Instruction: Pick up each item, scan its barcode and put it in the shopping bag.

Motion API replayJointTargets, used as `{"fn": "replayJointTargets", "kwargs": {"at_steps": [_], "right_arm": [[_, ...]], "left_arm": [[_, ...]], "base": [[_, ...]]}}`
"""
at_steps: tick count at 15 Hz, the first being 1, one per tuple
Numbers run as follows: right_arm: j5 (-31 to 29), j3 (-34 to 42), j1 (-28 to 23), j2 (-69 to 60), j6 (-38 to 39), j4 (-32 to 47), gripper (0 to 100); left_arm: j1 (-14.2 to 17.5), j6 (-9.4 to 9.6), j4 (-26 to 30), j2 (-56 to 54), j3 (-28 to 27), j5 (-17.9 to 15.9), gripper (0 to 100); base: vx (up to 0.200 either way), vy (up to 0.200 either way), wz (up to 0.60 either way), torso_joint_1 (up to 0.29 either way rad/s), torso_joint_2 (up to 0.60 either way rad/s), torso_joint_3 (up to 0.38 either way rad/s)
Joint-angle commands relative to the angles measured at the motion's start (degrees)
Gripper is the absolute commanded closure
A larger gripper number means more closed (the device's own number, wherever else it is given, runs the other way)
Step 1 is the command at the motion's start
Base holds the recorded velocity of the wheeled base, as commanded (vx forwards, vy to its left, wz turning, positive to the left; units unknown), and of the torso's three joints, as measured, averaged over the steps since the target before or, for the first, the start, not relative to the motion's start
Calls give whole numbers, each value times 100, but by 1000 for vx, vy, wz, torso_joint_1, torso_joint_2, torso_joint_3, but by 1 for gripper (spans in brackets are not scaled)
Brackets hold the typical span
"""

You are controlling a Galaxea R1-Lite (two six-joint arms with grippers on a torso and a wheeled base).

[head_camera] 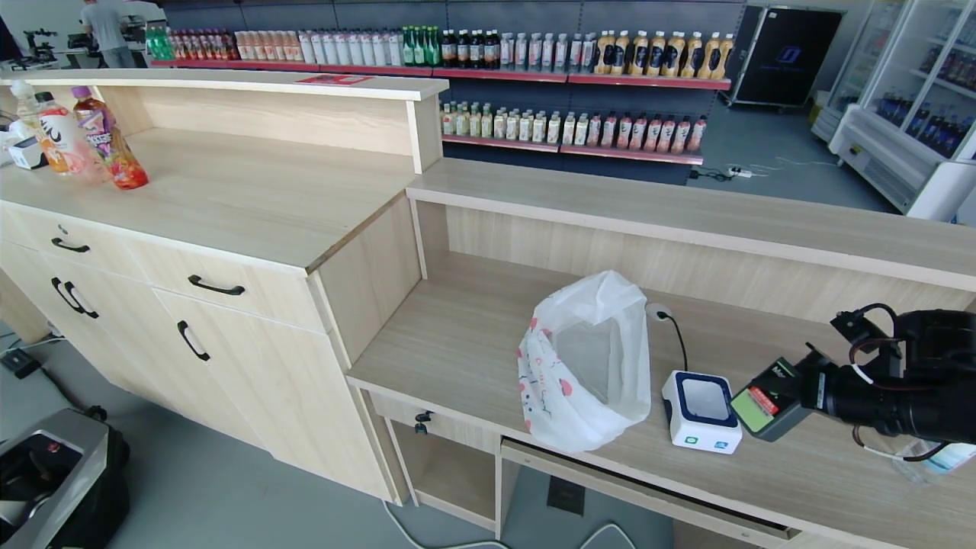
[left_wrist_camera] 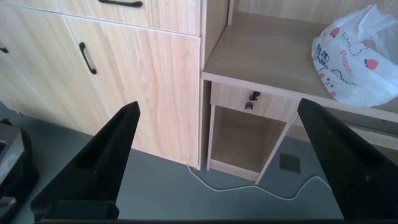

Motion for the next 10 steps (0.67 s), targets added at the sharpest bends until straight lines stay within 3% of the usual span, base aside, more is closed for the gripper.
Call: {"fn": "replayJointTargets", "kwargs": {"at_steps": [1,10], "right_arm": [[58,-130,11,135,-1,-1,100],[110,-377,11,319,-1,-1,100]], "left_arm": [[-2,-2,0,1,0,0,0],[7,6,0,1,0,0,0]], "base": [[0,0,0,0,0,0],[0,0,0,0,0,0]]}}
